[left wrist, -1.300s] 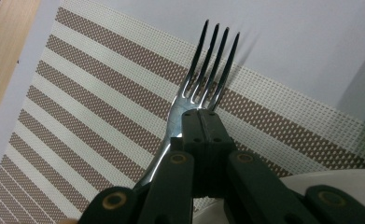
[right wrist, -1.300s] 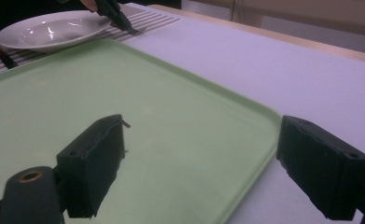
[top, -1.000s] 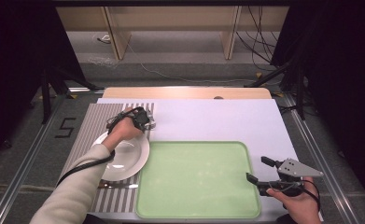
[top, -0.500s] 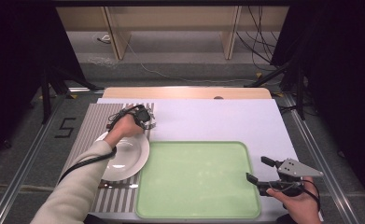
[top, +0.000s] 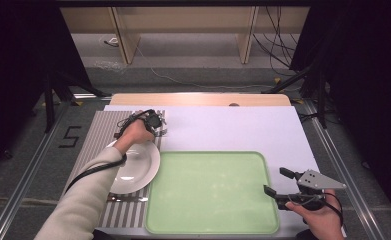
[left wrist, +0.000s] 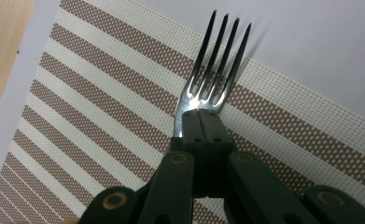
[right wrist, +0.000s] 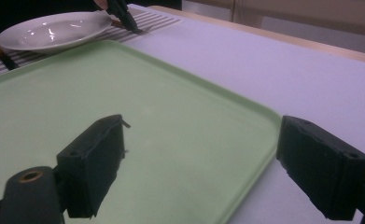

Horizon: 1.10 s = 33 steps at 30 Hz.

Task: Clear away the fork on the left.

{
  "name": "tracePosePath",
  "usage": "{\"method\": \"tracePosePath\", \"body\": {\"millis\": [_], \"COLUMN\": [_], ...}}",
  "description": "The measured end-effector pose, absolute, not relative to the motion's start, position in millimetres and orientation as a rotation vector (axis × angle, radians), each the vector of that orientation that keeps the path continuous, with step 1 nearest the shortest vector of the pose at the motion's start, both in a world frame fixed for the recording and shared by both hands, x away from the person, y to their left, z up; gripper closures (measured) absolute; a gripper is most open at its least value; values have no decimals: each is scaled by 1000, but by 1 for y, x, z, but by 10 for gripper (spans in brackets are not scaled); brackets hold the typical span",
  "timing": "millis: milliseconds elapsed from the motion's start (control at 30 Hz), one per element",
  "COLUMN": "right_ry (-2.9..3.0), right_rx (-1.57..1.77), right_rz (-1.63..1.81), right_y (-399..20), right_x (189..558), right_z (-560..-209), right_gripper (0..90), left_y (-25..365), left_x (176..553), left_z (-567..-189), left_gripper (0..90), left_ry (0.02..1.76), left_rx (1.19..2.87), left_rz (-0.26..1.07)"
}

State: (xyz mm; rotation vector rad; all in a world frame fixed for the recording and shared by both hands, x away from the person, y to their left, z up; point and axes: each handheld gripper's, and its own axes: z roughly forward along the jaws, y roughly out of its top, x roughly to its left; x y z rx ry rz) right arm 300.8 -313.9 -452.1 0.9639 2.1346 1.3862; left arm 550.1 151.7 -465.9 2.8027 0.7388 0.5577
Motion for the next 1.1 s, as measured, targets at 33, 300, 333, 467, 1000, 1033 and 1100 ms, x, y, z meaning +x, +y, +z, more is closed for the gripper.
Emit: {"method": "tracePosePath", "body": {"millis": [33, 300, 333, 467, 1000, 1033, 1100], "right_ry": [2133, 2133, 2133, 2132, 2133, 2133, 2133], "right_rx": [966, 966, 966, 965, 962, 961, 963], "right_rz": [1387, 1390, 1390, 1391, 1392, 1391, 1392], "right_y": [-314, -314, -314, -314, -314, -314, -314], "right_x": [301, 301, 301, 301, 301, 301, 301], "right_z": [-452, -452, -452, -452, -452, -452, -452], "right_gripper": [163, 163, 163, 163, 163, 163, 164], "left_y": [152, 151, 151, 152, 153, 153, 153], "left_x": [551, 556, 556, 559, 566, 566, 567], "left_z": [-466, -466, -467, -467, -468, -468, -468], "left_gripper": [897, 898, 898, 897, 897, 897, 897], "left_ry": [739, 761, 773, 785, 824, 823, 830], "left_rx": [2803, 2792, 2780, 2771, 2750, 2749, 2744], "left_rz": [556, 573, 574, 579, 596, 596, 597]}}
